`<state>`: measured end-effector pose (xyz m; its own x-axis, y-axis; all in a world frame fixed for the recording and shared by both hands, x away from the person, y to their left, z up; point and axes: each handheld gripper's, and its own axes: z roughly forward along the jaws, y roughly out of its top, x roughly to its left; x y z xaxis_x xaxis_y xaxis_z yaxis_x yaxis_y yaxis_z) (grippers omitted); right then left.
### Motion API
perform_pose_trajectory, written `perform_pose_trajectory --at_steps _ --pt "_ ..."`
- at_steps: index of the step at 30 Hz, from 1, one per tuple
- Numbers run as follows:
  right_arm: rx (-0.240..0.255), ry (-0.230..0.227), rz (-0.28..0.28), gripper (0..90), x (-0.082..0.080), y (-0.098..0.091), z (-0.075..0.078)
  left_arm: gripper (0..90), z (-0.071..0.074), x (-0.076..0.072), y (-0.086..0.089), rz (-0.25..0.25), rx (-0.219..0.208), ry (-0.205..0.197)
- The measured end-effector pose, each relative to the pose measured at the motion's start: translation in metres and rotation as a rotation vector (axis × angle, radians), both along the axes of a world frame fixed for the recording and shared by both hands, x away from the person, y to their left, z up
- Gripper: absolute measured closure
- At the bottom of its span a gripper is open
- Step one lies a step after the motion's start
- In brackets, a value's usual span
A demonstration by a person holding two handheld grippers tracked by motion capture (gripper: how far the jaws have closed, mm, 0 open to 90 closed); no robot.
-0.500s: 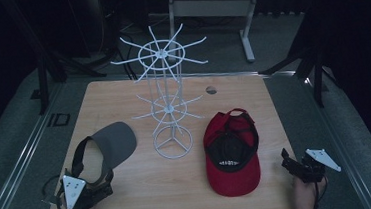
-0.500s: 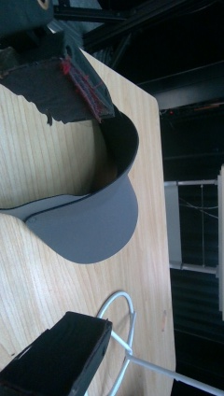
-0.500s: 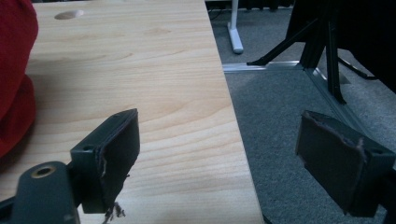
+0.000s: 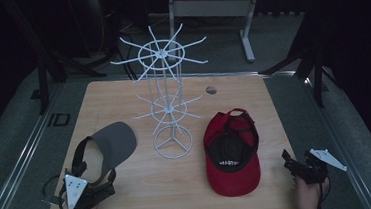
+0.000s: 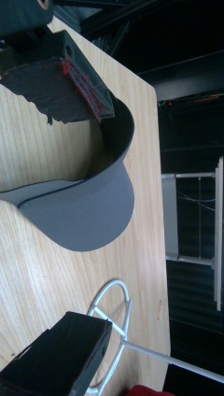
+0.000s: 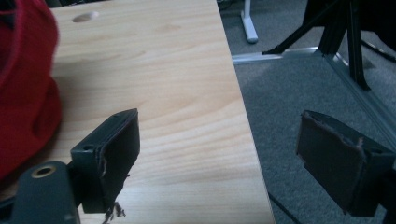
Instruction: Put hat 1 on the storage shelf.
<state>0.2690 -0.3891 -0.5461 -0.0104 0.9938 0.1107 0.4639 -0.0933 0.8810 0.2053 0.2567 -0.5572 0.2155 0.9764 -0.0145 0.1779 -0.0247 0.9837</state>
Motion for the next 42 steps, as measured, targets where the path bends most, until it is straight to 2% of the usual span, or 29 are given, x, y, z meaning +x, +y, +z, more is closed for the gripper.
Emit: perform_pose_trajectory --at_steps 2,4,9,11,14,17,22,24,30,33,42 --pt "-0.011 0.006 0.009 13.7 0.000 0.001 0.007 2.1 0.001 -0.001 0.000 -0.016 -0.022 0.004" --pt "-0.005 -0.010 0.016 13.7 -0.001 0.001 0.016 2.1 0.001 -0.002 0.000 -0.024 -0.037 -0.001" --pt "-0.029 0.003 0.078 13.4 0.001 0.007 0.038 2.1 0.001 -0.001 -0.003 -0.010 -0.015 0.011" --pt "-0.038 0.004 0.119 12.2 0.004 0.011 0.045 2.1 0.001 -0.001 -0.004 -0.018 -0.026 0.007" --pt "-0.080 0.006 0.150 11.4 0.009 0.021 0.056 2.1 0.001 -0.001 -0.005 -0.038 -0.033 0.005" --pt "-0.053 0.016 0.198 12.5 0.015 0.027 0.065 2.1 0.001 -0.002 -0.007 -0.057 -0.043 -0.009" --pt "-0.061 0.010 0.261 12.6 0.029 0.039 0.075 2.1 0.001 -0.001 -0.009 -0.080 -0.057 -0.009" --pt "-0.075 0.014 0.285 13.3 0.034 0.044 0.077 2.1 0.001 -0.001 -0.009 -0.087 -0.066 -0.002" --pt "-0.075 0.022 0.391 13.4 0.050 0.063 0.076 2.1 0.000 0.001 -0.011 -0.078 -0.036 0.031" --pt "-0.091 0.033 0.422 13.5 0.060 0.073 0.072 2.1 0.001 0.001 -0.011 -0.085 -0.051 0.036" --pt "-0.102 0.096 0.449 19.1 0.092 0.091 0.055 2.1 0.001 0.001 -0.012 -0.096 -0.045 0.037"
